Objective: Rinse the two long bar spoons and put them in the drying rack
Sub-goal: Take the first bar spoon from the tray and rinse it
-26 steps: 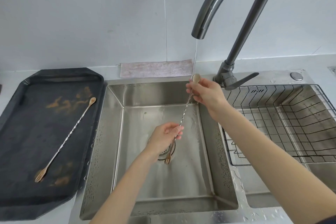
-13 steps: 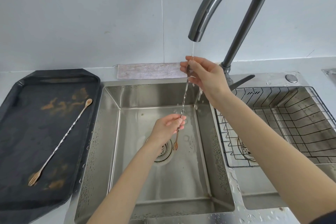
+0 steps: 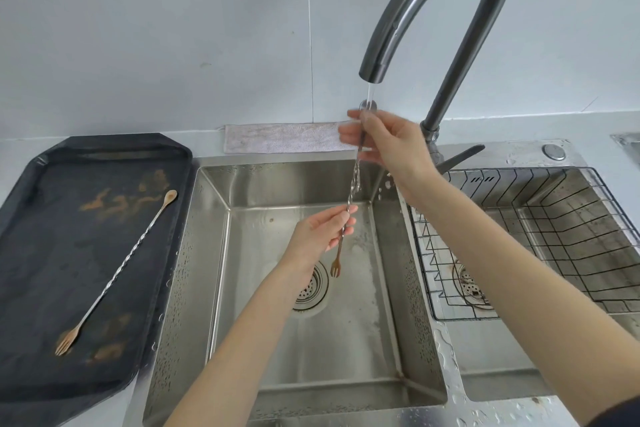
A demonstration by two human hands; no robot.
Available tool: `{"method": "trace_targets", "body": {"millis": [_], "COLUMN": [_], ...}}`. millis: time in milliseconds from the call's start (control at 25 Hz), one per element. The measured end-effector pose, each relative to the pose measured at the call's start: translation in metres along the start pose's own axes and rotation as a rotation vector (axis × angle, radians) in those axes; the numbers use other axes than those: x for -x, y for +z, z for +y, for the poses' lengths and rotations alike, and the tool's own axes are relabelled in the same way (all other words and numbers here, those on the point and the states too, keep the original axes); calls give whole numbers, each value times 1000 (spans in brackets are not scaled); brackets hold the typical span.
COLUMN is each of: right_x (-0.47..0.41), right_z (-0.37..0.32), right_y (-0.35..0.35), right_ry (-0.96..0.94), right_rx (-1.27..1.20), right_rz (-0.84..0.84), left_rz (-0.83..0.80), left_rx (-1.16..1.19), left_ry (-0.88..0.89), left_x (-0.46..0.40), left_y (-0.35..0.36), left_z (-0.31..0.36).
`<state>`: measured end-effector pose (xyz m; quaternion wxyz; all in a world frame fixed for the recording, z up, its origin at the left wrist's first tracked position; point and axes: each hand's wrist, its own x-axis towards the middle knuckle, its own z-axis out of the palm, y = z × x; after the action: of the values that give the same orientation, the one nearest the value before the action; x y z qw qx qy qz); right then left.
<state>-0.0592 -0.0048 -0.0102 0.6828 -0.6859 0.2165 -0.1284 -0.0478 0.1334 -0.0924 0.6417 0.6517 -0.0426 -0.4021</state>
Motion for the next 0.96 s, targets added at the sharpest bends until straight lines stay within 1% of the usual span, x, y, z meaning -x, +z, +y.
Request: {"method": "trace_targets", "body": {"millis": [80, 160, 280, 360, 520, 560, 640, 720, 760, 880, 960], "right_x": [8, 7, -1, -1, 6, 7, 6, 4, 3, 2, 3], "right_z": [13, 12, -6, -9, 2, 3, 2, 2, 2, 2, 1], "right_y": [5, 2, -4, -2, 1, 0, -3, -5, -5, -2, -1], "right_ry": [46, 40, -42, -75, -32, -23, -29, -54, -61, -64, -80], "right_rx": [86, 83, 48, 51, 21, 22, 51, 78, 80, 58, 42], "right_rz": [-69, -50, 34, 7, -39, -25, 58, 132, 133, 31, -2], "left_rz": [19, 15, 24, 34, 60, 65, 67, 61, 65, 140, 168], "left_rx": [3, -49, -109, -122, -112, -113, -159, -267, -316, -375, -396], "left_ry": [24, 30, 39, 44, 58, 54, 74, 138, 168, 230, 262], "left_x": [1, 1, 2, 1, 3, 4, 7, 9, 10, 9, 5], "left_y": [-1, -4, -6, -4, 0, 0, 0, 1, 3, 3, 2], "left_z": [1, 0, -4, -4, -7, -8, -10, -10, -9, -8, -4]}}
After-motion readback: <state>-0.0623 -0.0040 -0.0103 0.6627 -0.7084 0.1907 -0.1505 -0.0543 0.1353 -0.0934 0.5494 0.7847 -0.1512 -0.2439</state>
